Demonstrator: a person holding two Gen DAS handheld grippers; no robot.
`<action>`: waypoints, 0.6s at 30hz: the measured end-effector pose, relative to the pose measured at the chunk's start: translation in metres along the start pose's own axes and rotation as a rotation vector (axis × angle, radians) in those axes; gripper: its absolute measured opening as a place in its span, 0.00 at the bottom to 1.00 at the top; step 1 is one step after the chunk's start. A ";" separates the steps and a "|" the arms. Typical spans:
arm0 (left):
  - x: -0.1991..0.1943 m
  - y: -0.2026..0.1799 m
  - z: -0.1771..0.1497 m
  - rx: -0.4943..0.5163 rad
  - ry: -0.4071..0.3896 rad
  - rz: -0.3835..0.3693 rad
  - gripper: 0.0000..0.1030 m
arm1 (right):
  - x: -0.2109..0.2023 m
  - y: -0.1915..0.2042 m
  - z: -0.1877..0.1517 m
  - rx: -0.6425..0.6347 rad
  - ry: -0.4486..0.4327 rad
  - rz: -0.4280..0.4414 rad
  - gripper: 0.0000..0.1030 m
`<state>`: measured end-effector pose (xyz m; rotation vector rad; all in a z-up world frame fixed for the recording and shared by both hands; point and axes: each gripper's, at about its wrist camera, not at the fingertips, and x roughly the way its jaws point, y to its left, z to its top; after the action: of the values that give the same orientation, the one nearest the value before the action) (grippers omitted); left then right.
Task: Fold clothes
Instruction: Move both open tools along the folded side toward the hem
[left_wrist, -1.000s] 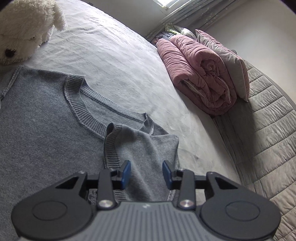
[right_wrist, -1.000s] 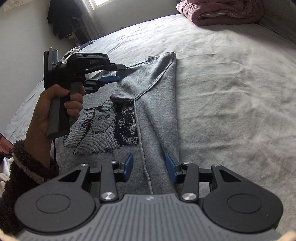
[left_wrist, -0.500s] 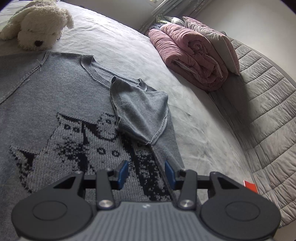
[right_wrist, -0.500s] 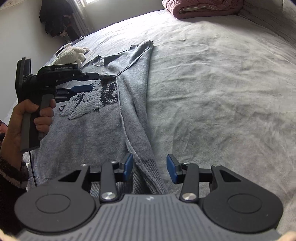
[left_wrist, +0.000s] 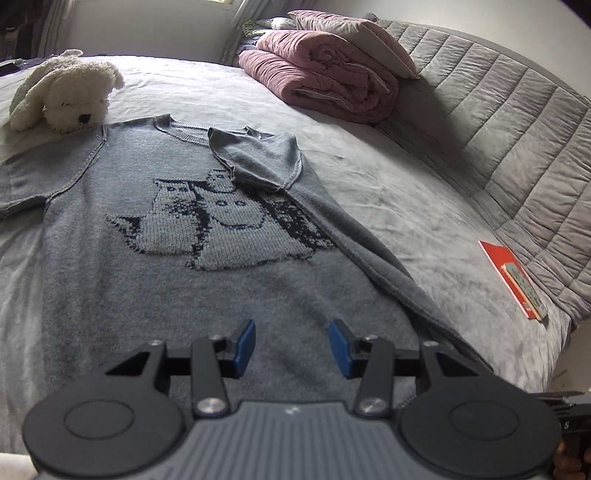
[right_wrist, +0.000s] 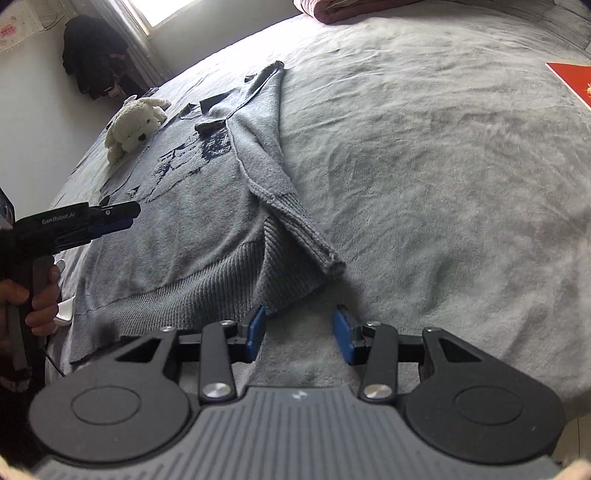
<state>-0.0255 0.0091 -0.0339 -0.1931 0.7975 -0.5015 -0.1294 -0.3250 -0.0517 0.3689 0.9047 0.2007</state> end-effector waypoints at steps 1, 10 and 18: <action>-0.004 0.000 -0.004 0.006 0.002 -0.011 0.44 | 0.001 0.002 -0.002 -0.004 -0.014 -0.001 0.45; -0.039 -0.010 -0.067 0.301 0.065 -0.139 0.56 | 0.009 -0.015 -0.007 0.124 -0.128 0.069 0.46; -0.051 -0.015 -0.100 0.512 0.053 -0.057 0.57 | 0.017 0.006 -0.007 0.044 -0.201 -0.002 0.42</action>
<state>-0.1337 0.0235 -0.0650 0.2730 0.6929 -0.7494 -0.1251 -0.3126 -0.0659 0.4215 0.7123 0.1393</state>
